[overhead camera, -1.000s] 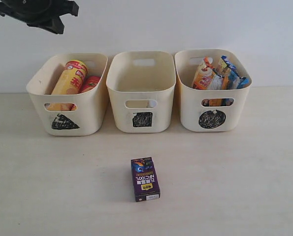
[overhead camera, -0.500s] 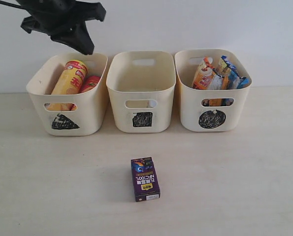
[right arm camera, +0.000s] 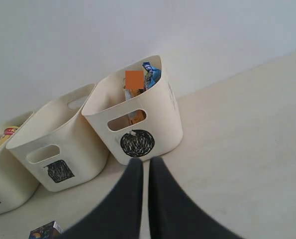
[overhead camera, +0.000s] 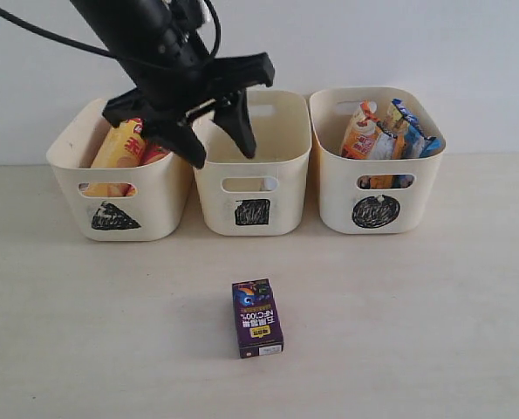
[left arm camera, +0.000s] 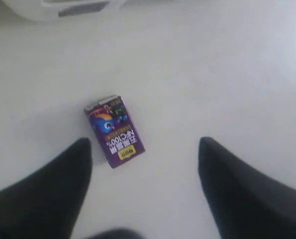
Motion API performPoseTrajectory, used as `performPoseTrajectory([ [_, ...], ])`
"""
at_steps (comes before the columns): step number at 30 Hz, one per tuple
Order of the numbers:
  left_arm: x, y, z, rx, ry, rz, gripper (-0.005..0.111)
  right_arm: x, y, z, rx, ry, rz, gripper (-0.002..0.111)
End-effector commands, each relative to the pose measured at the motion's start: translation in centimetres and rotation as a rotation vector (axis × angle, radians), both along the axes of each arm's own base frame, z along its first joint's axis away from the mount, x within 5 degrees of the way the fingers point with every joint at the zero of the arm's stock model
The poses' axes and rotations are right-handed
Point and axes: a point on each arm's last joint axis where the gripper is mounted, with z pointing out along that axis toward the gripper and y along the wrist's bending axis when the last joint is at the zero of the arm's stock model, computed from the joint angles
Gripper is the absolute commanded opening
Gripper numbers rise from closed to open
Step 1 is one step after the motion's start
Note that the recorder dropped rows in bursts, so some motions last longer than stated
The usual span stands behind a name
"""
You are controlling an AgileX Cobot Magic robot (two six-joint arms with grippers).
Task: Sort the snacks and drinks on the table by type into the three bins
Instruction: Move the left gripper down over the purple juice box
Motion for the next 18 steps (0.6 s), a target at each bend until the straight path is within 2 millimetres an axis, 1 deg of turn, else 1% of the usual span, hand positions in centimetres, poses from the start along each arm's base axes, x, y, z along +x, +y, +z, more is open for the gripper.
performPoseTrajectory([
  [1, -1.1, -1.6, -2.7, 0.033, 0.105, 0.025, 0.077, 0.0, 0.0, 0.1, -0.004, -0.009, -0.002, 0.0],
  [4, -1.4, -2.3, -4.6, 0.06, 0.167, 0.056, 0.082, 0.0, 0.0, 0.1, -0.004, -0.009, -0.002, 0.0],
  [12, -0.5, -3.1, -8.6, 0.105, 0.285, 0.177, 0.082, 0.0, 0.0, 0.1, -0.004, -0.009, -0.002, 0.0],
  [15, -0.5, -3.8, -10.0, 0.128, 0.298, 0.166, 0.082, 0.0, 0.0, 0.1, -0.004, -0.009, -0.002, 0.0],
  [18, -0.9, -5.0, -11.2, 0.14, 0.307, 0.147, 0.082, 0.0, 0.0, 0.1, -0.004, -0.009, -0.002, 0.0],
])
